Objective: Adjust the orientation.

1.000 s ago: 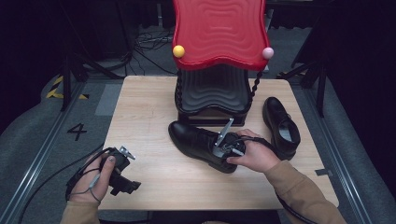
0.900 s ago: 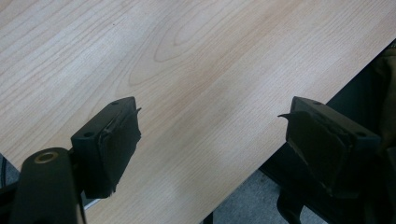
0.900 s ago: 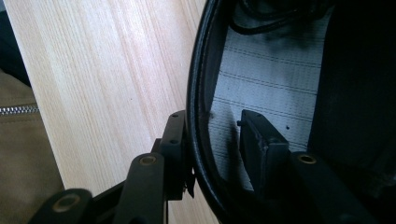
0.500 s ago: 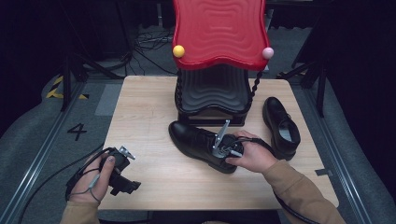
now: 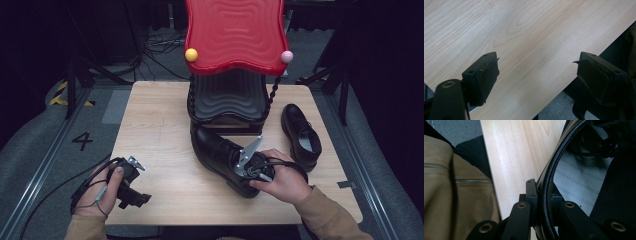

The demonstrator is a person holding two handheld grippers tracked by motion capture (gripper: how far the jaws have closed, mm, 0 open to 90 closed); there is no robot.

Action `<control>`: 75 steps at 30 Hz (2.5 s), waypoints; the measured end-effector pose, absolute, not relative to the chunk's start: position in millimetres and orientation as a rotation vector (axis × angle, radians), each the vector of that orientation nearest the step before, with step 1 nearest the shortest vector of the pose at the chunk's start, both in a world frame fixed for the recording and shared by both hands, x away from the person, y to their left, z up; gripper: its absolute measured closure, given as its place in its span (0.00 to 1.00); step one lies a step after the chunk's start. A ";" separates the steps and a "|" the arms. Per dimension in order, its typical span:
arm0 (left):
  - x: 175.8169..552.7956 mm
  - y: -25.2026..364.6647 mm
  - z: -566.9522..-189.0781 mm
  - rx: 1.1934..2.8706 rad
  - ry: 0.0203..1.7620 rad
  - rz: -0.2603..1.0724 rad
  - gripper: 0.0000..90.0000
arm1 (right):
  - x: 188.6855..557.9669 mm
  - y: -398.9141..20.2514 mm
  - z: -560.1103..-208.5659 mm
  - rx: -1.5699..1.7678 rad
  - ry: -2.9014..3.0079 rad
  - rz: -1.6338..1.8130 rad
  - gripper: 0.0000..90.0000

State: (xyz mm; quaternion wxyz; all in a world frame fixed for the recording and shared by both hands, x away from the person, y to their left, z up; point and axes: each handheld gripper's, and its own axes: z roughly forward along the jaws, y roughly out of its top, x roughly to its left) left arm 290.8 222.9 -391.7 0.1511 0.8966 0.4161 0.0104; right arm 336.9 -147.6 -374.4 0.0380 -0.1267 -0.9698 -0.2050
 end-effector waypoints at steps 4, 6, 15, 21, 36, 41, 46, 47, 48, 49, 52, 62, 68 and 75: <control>292.2 220.3 -391.0 2.580 1.186 0.039 0.20 | 325.2 -158.8 -370.9 -0.465 -2.975 -0.649 0.93; 292.8 219.9 -390.9 2.584 1.187 0.031 0.20 | 321.4 -164.5 -371.6 -0.528 -2.979 -0.649 0.93; 294.1 218.9 -391.9 2.580 1.186 0.034 0.20 | 316.1 -168.8 -388.7 -0.766 -2.926 -0.645 0.88; 294.9 219.4 -393.0 2.584 1.184 0.032 0.20 | 305.6 -158.3 -405.8 -0.797 -2.890 -0.645 0.85; 294.8 220.3 -392.7 2.579 1.190 0.032 0.20 | 312.4 -159.3 -410.5 -0.761 -2.806 -0.644 0.72; 295.5 219.3 -391.7 2.579 1.190 0.028 0.20 | 311.5 -164.8 -400.0 -0.754 -2.781 -0.728 0.64; 295.9 218.2 -391.9 2.575 1.188 0.031 0.20 | 313.9 -176.9 -386.6 -0.773 -2.771 -0.806 0.62; 295.9 218.2 -391.6 2.578 1.185 0.034 0.20 | 314.3 -179.4 -384.1 -0.775 -2.774 -0.824 0.62; 295.7 218.1 -391.2 2.582 1.181 0.032 0.20 | 314.4 -181.6 -381.2 -0.777 -2.773 -0.846 0.62; 295.6 218.0 -391.2 2.581 1.180 0.032 0.20 | 314.9 -184.7 -377.6 -0.784 -2.768 -0.869 0.61; 295.7 218.5 -391.8 2.582 1.182 0.031 0.20 | 317.2 -193.1 -368.6 -0.801 -2.761 -0.934 0.61; 295.4 219.1 -390.7 2.581 1.183 0.040 0.20 | 344.8 -228.4 -350.8 -0.990 -2.794 -1.039 0.58; 296.0 219.1 -391.6 2.579 1.185 0.033 0.20 | 372.6 -262.4 -347.0 -1.171 -2.829 -1.032 0.56; 296.3 219.0 -391.5 2.578 1.187 0.036 0.19 | 393.8 -293.8 -355.9 -1.322 -2.850 -0.971 0.54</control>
